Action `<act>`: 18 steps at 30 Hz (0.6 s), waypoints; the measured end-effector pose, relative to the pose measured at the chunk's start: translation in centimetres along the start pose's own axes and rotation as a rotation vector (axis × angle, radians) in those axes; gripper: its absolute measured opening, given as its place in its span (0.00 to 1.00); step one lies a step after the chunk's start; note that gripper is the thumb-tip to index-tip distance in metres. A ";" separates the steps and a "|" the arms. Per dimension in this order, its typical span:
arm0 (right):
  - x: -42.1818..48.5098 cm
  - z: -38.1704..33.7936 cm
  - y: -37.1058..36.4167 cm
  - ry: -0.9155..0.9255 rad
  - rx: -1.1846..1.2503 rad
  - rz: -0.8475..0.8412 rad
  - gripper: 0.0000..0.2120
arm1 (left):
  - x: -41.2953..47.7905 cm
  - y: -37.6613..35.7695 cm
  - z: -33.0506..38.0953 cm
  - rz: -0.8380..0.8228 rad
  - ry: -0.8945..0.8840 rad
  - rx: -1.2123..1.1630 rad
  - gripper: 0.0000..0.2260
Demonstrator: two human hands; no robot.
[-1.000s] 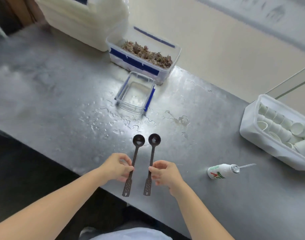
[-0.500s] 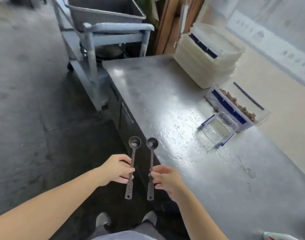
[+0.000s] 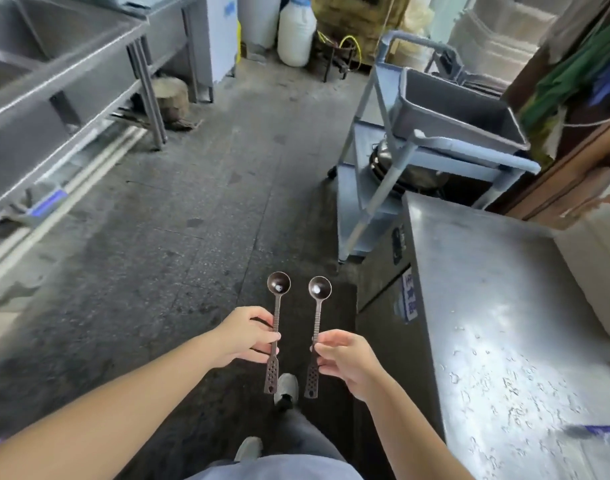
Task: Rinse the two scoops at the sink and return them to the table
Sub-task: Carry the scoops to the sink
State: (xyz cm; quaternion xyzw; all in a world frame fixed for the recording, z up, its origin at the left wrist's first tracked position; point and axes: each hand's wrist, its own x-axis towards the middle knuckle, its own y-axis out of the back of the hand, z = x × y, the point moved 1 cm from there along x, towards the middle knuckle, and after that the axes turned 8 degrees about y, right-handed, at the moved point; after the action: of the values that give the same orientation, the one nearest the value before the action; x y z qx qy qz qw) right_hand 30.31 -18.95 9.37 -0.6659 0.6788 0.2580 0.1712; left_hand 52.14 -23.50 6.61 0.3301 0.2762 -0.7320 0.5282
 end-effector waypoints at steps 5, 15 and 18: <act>4.0 -3.0 -4.2 0.018 -0.074 -0.153 0.05 | -0.7 4.2 -0.2 0.126 0.000 -0.129 0.11; 13.5 -9.4 -7.7 0.019 -0.210 -0.348 0.05 | 3.2 9.1 3.8 0.300 0.011 -0.323 0.10; 16.8 -11.8 -8.0 0.036 -0.243 -0.376 0.05 | 4.7 10.3 6.3 0.329 0.015 -0.341 0.09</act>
State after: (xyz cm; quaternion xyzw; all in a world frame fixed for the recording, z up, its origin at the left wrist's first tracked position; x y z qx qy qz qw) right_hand 38.66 -39.31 8.28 -0.8010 0.5094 0.2895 0.1228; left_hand 59.75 -34.00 6.40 0.2820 0.3421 -0.5765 0.6864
